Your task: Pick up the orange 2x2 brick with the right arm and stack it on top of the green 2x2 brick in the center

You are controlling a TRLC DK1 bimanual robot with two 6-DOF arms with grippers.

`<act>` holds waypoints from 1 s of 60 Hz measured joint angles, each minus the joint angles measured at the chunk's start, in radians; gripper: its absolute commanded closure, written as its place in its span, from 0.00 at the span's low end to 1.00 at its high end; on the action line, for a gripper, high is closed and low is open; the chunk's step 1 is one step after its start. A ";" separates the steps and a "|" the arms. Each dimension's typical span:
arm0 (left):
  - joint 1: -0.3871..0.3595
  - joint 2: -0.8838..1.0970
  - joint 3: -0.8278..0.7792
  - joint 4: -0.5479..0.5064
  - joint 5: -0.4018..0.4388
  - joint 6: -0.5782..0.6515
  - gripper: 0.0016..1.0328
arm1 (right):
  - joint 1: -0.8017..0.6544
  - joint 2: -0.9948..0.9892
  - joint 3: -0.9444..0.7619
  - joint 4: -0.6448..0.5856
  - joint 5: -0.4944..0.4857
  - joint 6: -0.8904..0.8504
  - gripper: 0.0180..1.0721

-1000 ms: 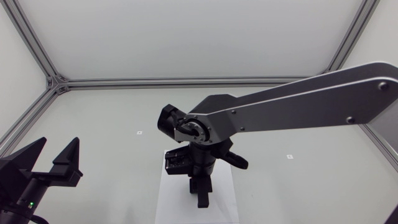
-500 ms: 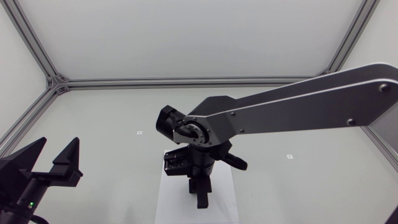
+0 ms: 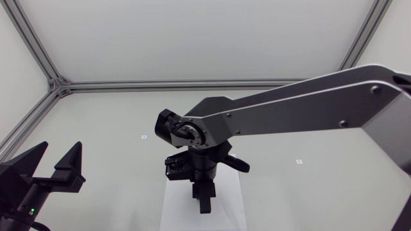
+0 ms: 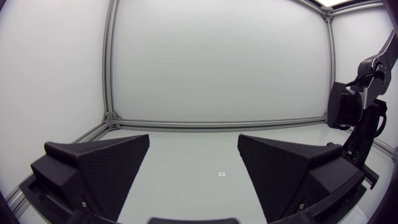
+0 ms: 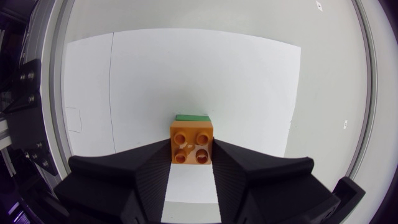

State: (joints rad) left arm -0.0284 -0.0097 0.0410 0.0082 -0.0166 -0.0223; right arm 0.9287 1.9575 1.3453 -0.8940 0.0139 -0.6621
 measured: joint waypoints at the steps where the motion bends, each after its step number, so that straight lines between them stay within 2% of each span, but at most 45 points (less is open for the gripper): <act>1: 0.000 0.000 0.000 0.000 0.000 0.000 0.04 | -0.001 0.002 0.004 -0.002 -0.002 0.000 0.95; 11: 0.000 0.000 0.000 0.000 0.000 0.000 0.04 | -0.029 0.006 0.010 -0.006 -0.062 0.000 0.95; 26: 0.000 0.000 0.000 0.000 0.000 0.000 0.04 | -0.032 -0.026 -0.057 0.071 -0.066 0.000 0.95; 35: 0.000 0.000 0.000 0.000 0.000 0.000 0.04 | -0.021 -0.046 -0.088 0.103 -0.043 0.003 0.95; 47: 0.000 0.000 0.000 0.000 0.000 0.000 0.04 | 0.017 -0.046 -0.089 0.101 0.034 0.014 0.95; 60: 0.000 0.000 0.000 0.000 0.000 0.000 0.04 | 0.013 -0.021 -0.050 0.054 0.030 0.019 0.95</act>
State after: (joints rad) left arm -0.0284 -0.0097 0.0410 0.0082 -0.0166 -0.0227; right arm 0.9417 1.9362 1.2957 -0.8398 0.0437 -0.6434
